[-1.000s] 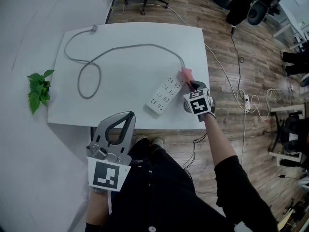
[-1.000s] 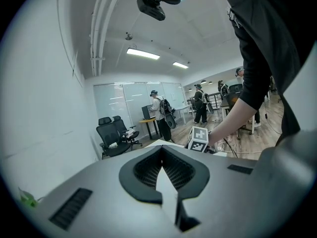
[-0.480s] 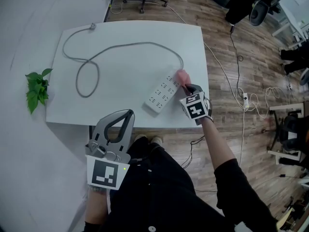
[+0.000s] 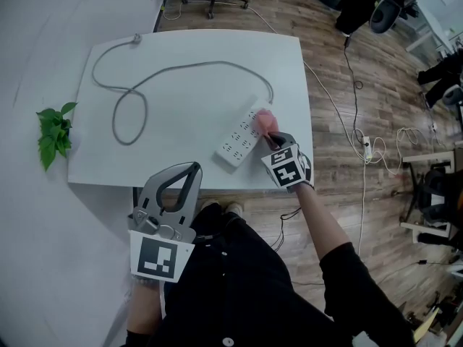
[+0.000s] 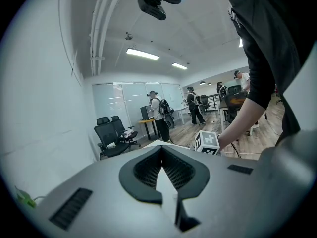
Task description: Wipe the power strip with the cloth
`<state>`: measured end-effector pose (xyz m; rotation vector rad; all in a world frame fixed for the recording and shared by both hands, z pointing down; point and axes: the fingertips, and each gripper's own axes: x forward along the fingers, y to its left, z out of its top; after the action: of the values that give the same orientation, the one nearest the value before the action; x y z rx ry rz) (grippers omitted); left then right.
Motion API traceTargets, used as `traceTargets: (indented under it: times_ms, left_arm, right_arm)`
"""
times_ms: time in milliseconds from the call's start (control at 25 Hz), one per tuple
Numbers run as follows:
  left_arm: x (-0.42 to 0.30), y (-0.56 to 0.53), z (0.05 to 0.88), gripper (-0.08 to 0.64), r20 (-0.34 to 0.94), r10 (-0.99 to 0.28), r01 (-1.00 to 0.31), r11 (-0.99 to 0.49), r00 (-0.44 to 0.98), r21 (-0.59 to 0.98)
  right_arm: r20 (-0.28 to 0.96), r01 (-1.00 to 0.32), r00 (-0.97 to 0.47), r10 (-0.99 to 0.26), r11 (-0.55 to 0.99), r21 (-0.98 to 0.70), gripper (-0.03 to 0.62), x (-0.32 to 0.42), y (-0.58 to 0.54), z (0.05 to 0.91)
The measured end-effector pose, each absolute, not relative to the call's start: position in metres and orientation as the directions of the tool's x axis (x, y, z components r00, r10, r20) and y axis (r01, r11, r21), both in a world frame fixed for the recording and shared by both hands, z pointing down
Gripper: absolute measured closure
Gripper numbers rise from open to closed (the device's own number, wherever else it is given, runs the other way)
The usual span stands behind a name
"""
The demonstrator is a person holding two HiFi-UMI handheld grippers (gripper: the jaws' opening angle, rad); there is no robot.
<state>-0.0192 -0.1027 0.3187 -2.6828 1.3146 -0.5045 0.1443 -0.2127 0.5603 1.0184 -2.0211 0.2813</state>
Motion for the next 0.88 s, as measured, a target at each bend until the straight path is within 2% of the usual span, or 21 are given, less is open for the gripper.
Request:
traceTargets:
  times_ms: [880]
  left_arm:
    - [-0.01,-0.102,0.323,0.546,0.233,-0.75,-0.713,-0.662,0.62,-0.231]
  right_arm:
    - [0.761,-0.707,-0.425,-0.49,0.705,0.06,0.543,0.088,-0.145,0.564]
